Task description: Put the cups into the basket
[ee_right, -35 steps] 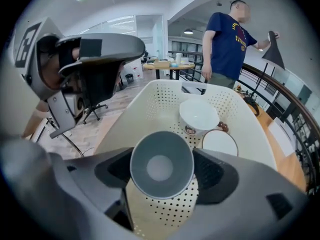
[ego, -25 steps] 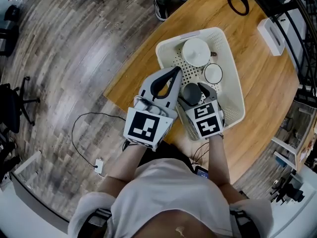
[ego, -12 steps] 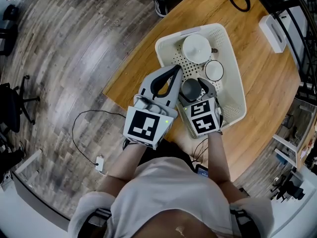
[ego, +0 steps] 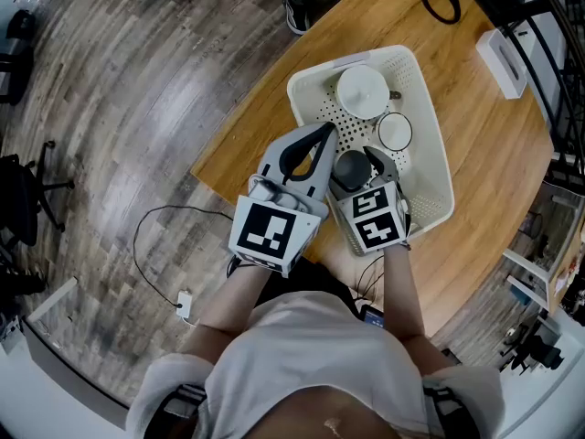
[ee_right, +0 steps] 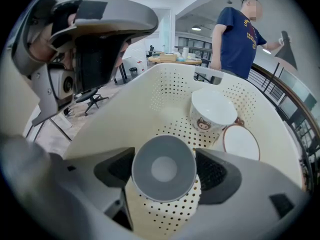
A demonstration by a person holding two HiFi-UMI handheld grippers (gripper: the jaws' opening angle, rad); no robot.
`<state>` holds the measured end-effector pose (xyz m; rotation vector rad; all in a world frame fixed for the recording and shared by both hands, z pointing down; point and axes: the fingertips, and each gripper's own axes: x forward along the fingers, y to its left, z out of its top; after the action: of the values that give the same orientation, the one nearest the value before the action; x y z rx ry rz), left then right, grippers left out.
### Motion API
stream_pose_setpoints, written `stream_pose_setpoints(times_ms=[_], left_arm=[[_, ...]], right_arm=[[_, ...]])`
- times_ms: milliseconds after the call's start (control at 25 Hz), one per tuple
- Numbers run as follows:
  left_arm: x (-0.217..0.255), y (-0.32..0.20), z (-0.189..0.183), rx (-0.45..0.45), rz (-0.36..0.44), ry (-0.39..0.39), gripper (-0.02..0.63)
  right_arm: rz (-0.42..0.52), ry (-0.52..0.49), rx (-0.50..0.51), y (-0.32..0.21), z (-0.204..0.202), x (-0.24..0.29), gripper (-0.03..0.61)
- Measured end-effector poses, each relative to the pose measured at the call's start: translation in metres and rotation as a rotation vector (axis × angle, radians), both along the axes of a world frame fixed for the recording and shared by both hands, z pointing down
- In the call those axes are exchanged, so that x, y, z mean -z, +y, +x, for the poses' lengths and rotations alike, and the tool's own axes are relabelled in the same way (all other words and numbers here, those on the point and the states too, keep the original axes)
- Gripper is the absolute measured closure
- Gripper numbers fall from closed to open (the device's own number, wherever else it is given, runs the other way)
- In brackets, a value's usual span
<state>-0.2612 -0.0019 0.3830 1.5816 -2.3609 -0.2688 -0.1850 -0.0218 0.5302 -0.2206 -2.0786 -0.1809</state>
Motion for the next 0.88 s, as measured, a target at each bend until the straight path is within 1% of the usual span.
stream_pose_setpoints(times_ms=[120,400,720,880], left_arm=[[-0.001,0.003,0.000,-0.002,-0.003,0.004,0.606],[0.004,0.002,0.001,-0.013,-0.002,-0.005,0.606],[0.013,-0.002,0.011,-0.034,-0.001,-0.029,0.606],[0.016,-0.004,0.017,-0.046,-0.007,-0.036,0.606]], right_arm=[[-0.003,-0.006,-0.003,0.001,-0.001,0.003,0.213],[-0.047,-0.022,-0.039,0.004,0.001,0.014,0.213],[-0.028,-0.074,-0.078,-0.002,0.009,0.034,0.213],[-0.020,-0.123,-0.122,-0.010,0.010,0.048,0.213]])
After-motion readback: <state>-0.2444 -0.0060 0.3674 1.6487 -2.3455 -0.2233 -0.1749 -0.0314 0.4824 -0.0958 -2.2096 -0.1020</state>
